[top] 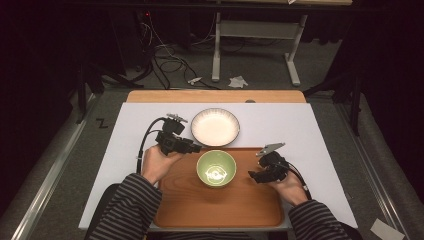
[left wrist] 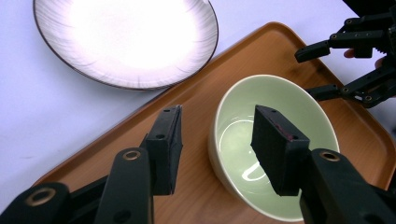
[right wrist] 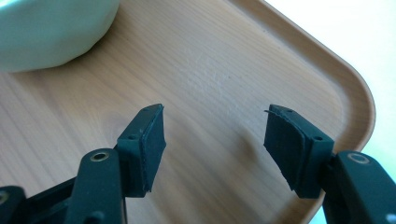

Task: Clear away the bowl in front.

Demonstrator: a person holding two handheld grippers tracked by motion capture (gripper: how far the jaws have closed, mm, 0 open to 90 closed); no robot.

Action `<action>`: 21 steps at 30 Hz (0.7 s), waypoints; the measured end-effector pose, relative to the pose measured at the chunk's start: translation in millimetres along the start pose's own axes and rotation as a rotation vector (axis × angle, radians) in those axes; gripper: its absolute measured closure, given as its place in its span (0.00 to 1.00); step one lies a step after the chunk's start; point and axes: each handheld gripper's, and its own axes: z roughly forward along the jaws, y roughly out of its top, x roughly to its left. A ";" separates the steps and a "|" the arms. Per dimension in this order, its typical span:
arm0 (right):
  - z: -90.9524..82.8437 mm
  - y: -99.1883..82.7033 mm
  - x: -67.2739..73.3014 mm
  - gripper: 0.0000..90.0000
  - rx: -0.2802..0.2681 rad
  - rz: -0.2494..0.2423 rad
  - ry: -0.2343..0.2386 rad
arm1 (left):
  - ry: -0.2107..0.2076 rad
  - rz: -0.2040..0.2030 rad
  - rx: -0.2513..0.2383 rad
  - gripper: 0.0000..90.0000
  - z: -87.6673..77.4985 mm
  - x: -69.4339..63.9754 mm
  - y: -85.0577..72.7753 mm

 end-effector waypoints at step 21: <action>0.4 0.2 0.7 0.45 0.002 -0.001 0.000 | 0.047 -0.008 -0.003 0.57 -10.0 16.4 -8.7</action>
